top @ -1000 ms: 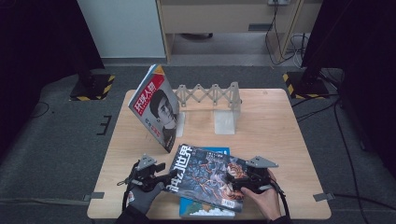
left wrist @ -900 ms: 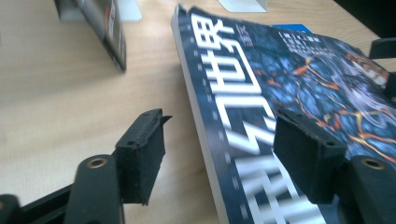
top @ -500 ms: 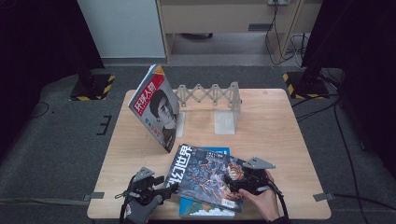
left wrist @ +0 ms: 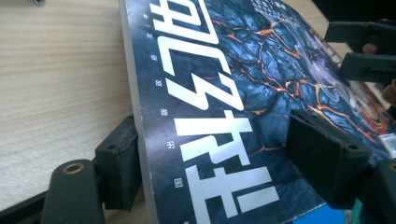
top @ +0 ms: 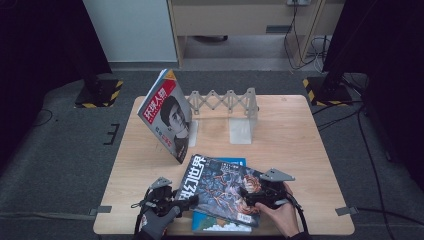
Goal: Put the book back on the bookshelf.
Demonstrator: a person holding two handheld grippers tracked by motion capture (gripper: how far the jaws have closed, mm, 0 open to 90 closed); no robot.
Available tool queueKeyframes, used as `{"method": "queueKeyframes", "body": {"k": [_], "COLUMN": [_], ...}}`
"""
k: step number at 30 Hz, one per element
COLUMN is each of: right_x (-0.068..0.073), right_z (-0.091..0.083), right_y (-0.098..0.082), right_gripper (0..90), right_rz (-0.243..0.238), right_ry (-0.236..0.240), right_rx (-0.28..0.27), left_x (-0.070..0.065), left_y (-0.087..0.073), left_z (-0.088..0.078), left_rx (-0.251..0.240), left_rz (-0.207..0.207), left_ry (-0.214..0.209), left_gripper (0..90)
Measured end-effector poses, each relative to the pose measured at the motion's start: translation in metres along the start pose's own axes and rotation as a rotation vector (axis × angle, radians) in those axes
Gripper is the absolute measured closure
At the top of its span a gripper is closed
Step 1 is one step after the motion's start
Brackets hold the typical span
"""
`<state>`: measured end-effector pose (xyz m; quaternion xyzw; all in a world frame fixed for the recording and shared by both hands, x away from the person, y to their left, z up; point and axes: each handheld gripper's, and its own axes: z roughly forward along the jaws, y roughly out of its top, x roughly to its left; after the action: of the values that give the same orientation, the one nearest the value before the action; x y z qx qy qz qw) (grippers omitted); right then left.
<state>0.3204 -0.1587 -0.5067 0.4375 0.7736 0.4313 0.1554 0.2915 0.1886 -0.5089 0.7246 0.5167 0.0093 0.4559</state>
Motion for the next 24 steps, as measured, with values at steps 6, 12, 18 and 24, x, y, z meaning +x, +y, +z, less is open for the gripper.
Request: {"method": "queueKeyframes", "body": {"k": [6, 12, 18, 24], "right_x": [0.0, -0.002, -0.001, -0.001], "right_z": [0.002, 0.002, 0.004, 0.004], "right_y": [-0.002, -0.004, -0.004, -0.004], "right_gripper": [2.9, 2.8, 2.8, 2.9], "right_rz": [0.027, 0.034, 0.037, 0.033], "right_ry": [0.014, 0.029, 0.034, 0.044], "right_rx": [-0.01, -0.021, -0.03, -0.035], "left_x": [-0.005, -0.009, -0.005, -0.01], "left_y": [0.003, 0.009, 0.013, 0.014], "left_z": [-0.014, -0.017, -0.014, -0.016], "left_rx": [-0.079, -0.146, -0.155, -0.168], "left_rz": [-0.008, 0.009, -0.043, -0.009], "left_ry": [0.007, -0.046, -0.126, -0.131], "left_gripper": [41.3, 39.8, 34.7, 36.0]}}
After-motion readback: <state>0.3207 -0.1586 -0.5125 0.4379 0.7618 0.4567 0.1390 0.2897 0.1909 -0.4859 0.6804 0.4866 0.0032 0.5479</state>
